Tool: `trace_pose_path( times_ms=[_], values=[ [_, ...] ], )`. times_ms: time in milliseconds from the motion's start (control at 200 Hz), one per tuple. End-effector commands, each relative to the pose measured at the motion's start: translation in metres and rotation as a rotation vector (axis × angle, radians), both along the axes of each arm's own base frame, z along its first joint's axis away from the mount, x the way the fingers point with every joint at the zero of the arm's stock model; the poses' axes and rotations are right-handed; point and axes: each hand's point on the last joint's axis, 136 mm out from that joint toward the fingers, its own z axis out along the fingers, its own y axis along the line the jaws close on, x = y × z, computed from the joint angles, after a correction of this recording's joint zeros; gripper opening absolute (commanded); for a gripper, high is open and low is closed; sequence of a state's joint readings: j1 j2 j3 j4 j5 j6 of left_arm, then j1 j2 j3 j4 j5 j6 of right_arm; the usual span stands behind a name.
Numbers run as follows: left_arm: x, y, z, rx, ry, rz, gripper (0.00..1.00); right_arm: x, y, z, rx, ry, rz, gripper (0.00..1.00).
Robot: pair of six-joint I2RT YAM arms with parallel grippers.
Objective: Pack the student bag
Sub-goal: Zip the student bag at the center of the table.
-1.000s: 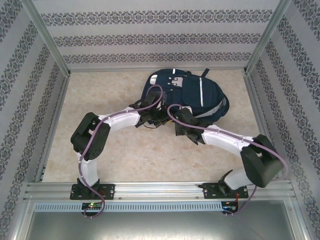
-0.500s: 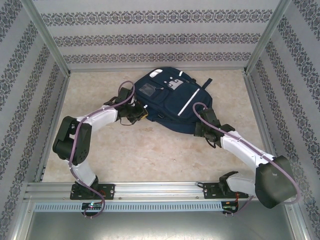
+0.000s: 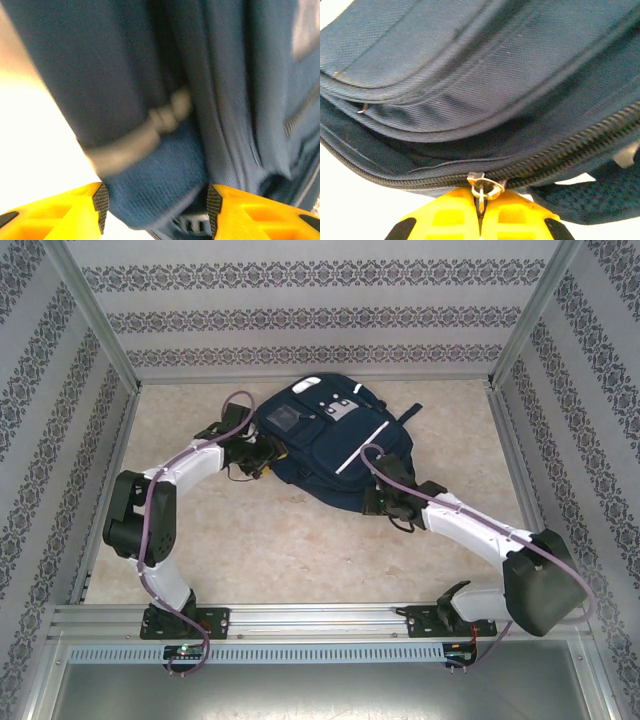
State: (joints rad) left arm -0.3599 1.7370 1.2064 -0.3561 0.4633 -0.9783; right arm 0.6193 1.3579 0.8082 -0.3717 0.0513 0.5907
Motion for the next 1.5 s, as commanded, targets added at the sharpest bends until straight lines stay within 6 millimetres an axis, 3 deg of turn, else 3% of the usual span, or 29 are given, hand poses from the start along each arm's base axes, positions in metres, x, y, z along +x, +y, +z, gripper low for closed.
trace_pose_path(
  times_ms=[0,115,190,300,545,614,709,769,979,1249,1374,1424,1499],
  values=[
    [-0.03,-0.061,0.029,-0.083,0.007,-0.072,0.57,0.012,0.032,0.024,0.069,-0.051,0.022,0.0],
    [-0.048,-0.113,0.028,-0.18,0.053,-0.112,0.6,0.016,0.044,0.025,0.074,-0.051,0.037,0.0],
    [-0.053,-0.134,0.023,-0.211,0.075,-0.125,0.64,0.015,0.047,0.025,0.076,-0.047,0.041,0.0],
    [-0.054,-0.145,0.008,-0.175,0.1,-0.133,0.75,0.014,0.05,0.026,0.081,-0.051,0.049,0.0],
    [-0.044,-0.146,-0.027,-0.149,0.159,-0.062,0.73,0.006,0.048,0.026,0.086,-0.059,0.041,0.0],
    [-0.048,-0.146,-0.038,-0.163,0.186,-0.051,0.62,0.006,0.044,0.028,0.076,-0.066,0.033,0.0],
    [-0.052,-0.138,-0.049,-0.144,0.202,-0.027,0.27,0.007,0.042,0.03,0.069,-0.076,0.029,0.0],
    [-0.052,-0.131,-0.053,-0.126,0.21,-0.015,0.0,0.007,0.04,0.029,0.062,-0.075,0.027,0.0],
    [-0.049,-0.077,-0.05,-0.04,0.168,0.079,0.0,0.014,0.012,0.024,0.009,-0.073,-0.03,0.0],
    [-0.055,0.03,-0.037,0.104,0.133,0.206,0.0,0.018,-0.062,0.014,-0.047,-0.056,-0.184,0.0],
    [-0.055,0.079,-0.032,0.124,0.14,0.282,0.0,0.02,-0.081,0.013,-0.045,-0.053,-0.215,0.0],
    [-0.052,0.086,-0.028,0.109,0.133,0.29,0.0,0.021,-0.08,0.015,-0.037,-0.05,-0.207,0.0],
    [-0.047,0.078,-0.018,0.073,0.122,0.236,0.0,0.022,-0.069,0.018,-0.001,-0.053,-0.182,0.0]
  ],
)
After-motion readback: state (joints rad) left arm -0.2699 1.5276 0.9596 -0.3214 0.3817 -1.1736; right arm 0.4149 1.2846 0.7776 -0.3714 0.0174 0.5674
